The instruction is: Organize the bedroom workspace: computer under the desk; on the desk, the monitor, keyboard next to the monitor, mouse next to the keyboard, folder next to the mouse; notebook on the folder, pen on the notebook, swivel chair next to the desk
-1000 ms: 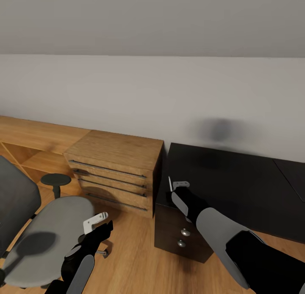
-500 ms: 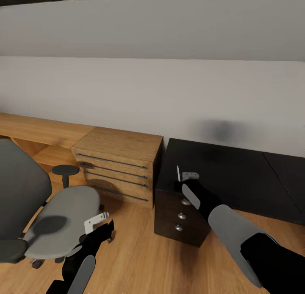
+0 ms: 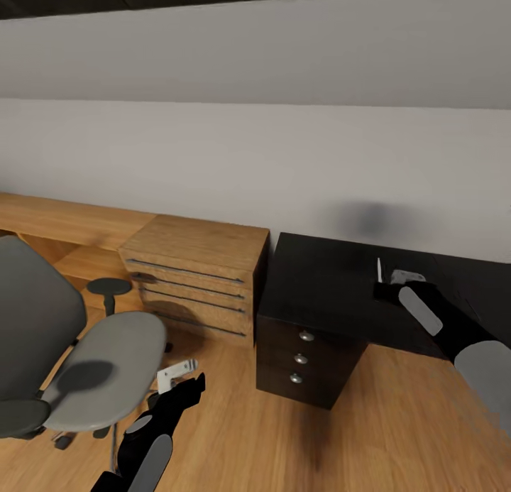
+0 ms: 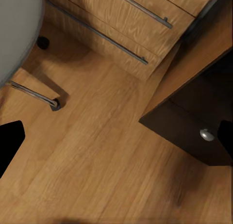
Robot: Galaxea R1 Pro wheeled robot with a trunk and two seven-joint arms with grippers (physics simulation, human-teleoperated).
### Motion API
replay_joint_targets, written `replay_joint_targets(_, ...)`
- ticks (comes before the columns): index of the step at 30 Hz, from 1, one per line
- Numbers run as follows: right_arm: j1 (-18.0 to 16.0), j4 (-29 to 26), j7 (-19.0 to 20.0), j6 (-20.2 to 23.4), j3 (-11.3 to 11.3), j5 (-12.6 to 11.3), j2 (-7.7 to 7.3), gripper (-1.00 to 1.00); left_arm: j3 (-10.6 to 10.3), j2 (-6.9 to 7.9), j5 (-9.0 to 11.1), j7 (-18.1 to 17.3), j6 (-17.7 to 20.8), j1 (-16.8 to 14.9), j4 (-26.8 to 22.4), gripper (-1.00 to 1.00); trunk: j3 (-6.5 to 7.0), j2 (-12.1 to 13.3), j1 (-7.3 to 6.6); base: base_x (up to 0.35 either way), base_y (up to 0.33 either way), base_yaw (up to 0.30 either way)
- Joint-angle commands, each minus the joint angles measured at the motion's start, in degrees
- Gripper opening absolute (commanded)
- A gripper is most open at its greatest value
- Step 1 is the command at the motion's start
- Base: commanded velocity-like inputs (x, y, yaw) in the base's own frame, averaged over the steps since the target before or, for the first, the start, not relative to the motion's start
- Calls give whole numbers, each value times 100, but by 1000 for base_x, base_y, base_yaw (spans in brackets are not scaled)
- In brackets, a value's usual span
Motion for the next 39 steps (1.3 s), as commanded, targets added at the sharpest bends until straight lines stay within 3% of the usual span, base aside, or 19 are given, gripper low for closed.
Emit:
replay_joint_targets(1, -6, -12, -51, 1, 36, -111, -240, -100, -8, 0, 47, 50, 13, -5, 2, 100, 17, 37, -22, 0, 0, -241)
replay_joint_targets(2, -6, -7, -48, 5, 9, -185, -389, -100, -11, 1, 47, 50, 13, -5, 7, 100, 40, 77, -44, 0, 0, -246)
replay_joint_targets(7, -6, 185, -40, 146, -43, -309, -670, -100, -5, 2, 61, 46, 26, -5, 32, 100, 156, 278, -153, 0, 0, -252)
replay_joint_targets(13, -6, 762, -1, 193, -51, -318, -789, -100, -4, 2, 49, 46, 41, -5, 173, 100, 294, 518, -285, 0, 0, -255)
replay_joint_targets(20, -6, 1020, 37, 186, -52, -337, -938, -100, -7, -2, 51, 41, 55, -6, 205, 100, 453, 799, -439, 0, 0, -262)
replay_joint_targets(24, -6, 1046, 41, 184, -52, -358, -965, -100, -12, -6, 55, 41, 59, -5, 208, 100, 539, 960, -527, 0, 0, -273)
replay_joint_targets(39, -5, 1054, 16, 192, -50, -397, -927, -100, -116, -7, 64, 29, 33, -7, 333, 100, 555, 960, -527, 0, -2, -194)
